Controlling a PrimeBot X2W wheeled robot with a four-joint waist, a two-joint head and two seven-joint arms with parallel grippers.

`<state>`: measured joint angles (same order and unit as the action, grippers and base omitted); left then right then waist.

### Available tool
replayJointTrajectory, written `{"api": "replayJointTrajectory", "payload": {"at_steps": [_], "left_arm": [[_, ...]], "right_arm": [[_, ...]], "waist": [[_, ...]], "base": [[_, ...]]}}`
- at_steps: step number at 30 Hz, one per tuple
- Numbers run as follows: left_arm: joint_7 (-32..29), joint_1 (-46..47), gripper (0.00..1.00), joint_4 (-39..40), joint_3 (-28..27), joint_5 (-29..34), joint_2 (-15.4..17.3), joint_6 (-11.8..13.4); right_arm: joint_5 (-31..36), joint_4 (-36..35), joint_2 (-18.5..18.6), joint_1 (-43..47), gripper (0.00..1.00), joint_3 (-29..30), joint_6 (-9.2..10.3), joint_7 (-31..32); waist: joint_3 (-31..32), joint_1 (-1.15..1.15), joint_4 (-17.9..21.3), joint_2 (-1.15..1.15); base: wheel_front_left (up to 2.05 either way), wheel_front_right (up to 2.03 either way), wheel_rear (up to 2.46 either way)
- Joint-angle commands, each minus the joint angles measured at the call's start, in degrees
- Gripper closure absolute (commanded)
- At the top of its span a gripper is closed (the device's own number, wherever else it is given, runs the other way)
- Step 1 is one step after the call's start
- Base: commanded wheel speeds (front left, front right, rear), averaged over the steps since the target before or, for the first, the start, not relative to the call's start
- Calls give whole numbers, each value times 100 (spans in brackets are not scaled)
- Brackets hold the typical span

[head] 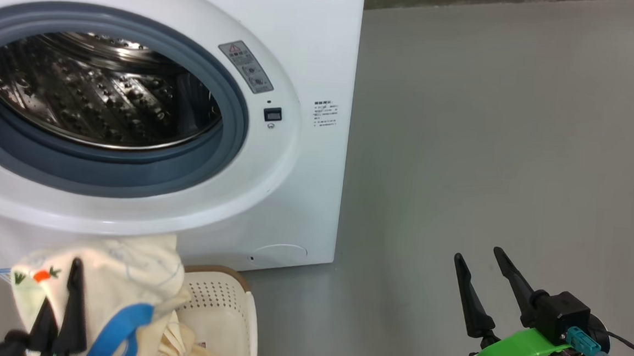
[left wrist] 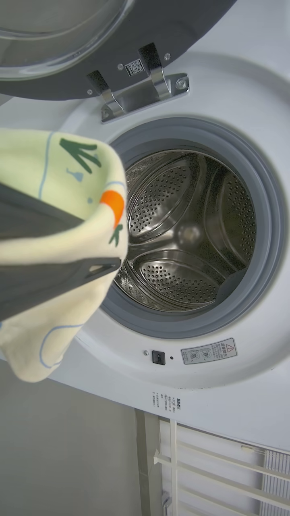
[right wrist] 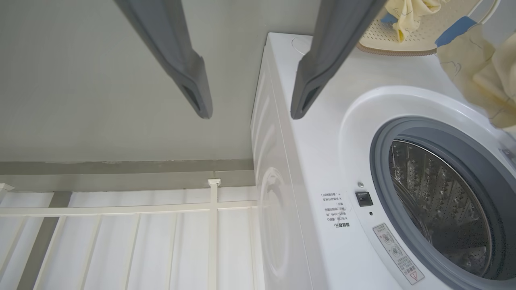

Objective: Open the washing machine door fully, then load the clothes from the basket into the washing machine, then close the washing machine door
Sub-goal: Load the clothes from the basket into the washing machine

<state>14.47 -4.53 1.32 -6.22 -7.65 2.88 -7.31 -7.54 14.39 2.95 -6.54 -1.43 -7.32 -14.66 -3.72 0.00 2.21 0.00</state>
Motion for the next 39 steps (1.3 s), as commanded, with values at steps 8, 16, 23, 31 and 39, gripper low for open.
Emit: {"api": "replayJointTrajectory", "payload": {"at_steps": [8,16,23,31,39], "left_arm": [[52,1065,100,-49,-118,5,255,-18],[52,2117,100,-225,-169,30,610,-18],[52,3206,100,-511,-107,19,1023,-18],[52,4188,100,-871,-109,-5,1334,-18],[52,4830,100,-1611,-66,-165,1525,-18]], "right_arm": [[-19,-224,-7,-225,0,-173,-17,-34],[-44,-347,-7,-399,0,-192,-17,-34],[-70,-470,-7,-621,0,-247,-17,-34],[-92,-557,-7,-827,0,-263,-17,-34],[-143,-615,-7,-1002,0,-353,-17,-34]], "waist": [[-534,0,159,0],[-1092,0,273,0],[-1691,0,367,0],[-2330,0,415,0],[-2879,0,473,0]], "base": [[0,0,0],[0,0,0],[0,0,0],[0,0,0],[0,0,0]]}}
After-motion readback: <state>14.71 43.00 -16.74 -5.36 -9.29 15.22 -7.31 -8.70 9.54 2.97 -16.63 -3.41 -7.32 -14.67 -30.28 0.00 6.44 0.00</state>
